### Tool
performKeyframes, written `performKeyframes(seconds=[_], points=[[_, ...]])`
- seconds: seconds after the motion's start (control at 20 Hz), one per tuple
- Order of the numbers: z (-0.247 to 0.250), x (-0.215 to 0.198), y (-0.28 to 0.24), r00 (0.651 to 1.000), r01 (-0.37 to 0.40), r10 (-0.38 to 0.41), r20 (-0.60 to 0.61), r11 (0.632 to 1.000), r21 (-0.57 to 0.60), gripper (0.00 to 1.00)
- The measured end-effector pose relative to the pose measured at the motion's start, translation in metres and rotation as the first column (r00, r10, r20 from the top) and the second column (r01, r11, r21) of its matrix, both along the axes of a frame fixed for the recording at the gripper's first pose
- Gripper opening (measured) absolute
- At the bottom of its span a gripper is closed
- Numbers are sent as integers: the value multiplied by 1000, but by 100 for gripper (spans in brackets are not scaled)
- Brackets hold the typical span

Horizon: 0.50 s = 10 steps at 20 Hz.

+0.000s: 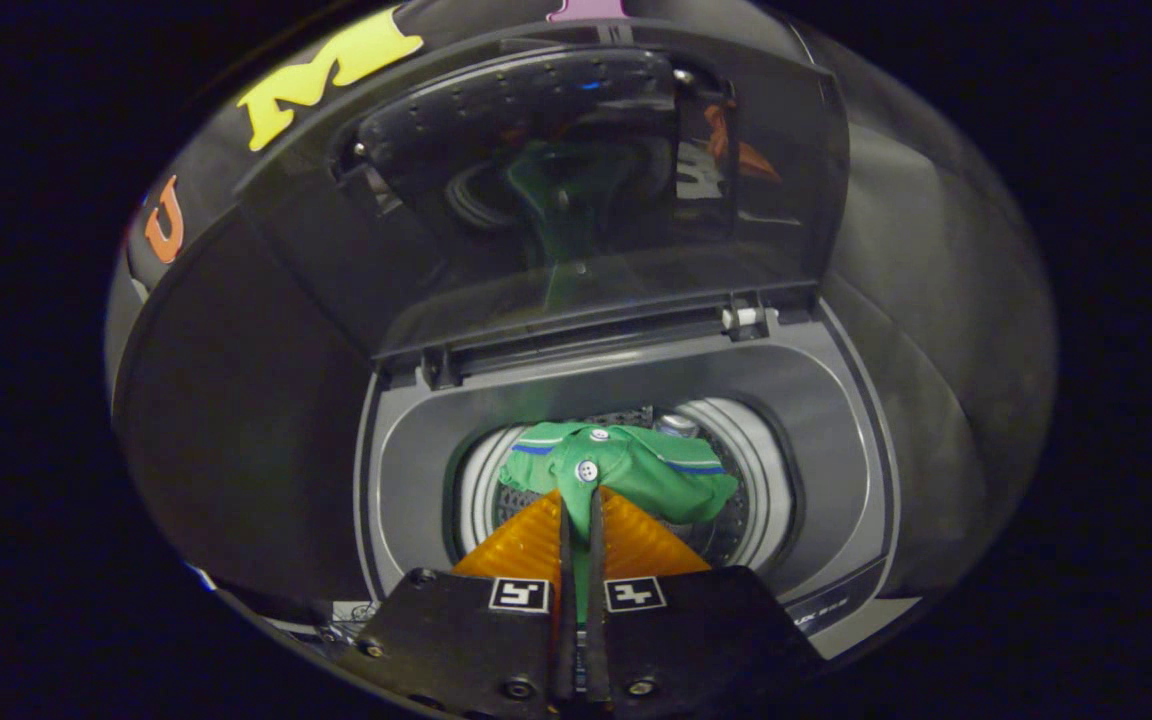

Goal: Put the clothes into the washing machine and then close the washing machine lid.

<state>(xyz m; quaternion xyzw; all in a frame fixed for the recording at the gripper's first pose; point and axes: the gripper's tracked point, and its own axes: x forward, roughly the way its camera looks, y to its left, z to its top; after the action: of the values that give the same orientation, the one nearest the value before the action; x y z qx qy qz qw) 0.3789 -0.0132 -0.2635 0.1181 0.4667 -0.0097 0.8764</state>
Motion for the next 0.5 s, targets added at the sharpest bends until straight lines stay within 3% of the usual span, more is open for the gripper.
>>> performKeyframes(seconds=[0.3, 0.5], points=[[-11, 1, 1, 1000, -5, 5, -25, 1000, -5, 15], [18, -7, 1, 999, -34, 34, 6, 999, -41, 53]])
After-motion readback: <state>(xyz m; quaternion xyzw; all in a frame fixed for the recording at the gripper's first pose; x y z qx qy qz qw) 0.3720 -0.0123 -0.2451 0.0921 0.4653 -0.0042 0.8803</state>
